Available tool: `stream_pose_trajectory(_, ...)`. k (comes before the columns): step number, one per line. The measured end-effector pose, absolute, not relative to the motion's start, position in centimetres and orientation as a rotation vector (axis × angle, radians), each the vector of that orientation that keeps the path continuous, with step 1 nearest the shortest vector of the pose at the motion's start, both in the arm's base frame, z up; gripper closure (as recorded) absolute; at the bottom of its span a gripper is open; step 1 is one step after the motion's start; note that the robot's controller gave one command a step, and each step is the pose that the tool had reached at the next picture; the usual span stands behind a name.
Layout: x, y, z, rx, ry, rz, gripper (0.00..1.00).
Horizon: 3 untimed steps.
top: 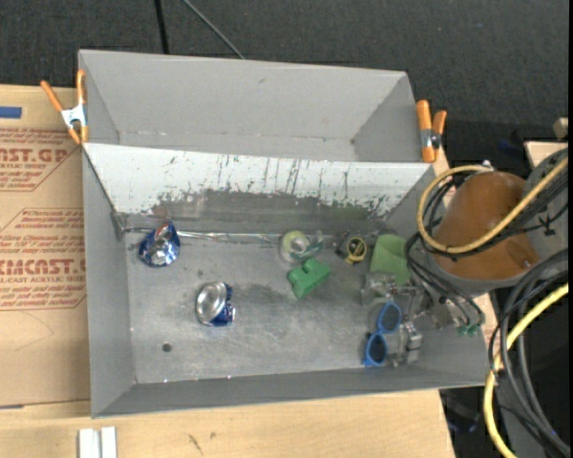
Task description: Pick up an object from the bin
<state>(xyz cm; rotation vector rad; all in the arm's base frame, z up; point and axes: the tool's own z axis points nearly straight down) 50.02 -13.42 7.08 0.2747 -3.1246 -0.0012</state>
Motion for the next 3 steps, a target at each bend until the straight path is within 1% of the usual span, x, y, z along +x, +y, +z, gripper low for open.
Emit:
stream_pose_trajectory(1,50.4,-13.1,7.1,0.28,-3.13,-0.002,1.0)
stream_pose_trajectory(2,51.4,-10.5,7.0,0.484,-3.106,-0.001,1.0)
stream_pose_trajectory(3,50.2,-8.3,22.1,0.512,-3.109,0.004,1.0)
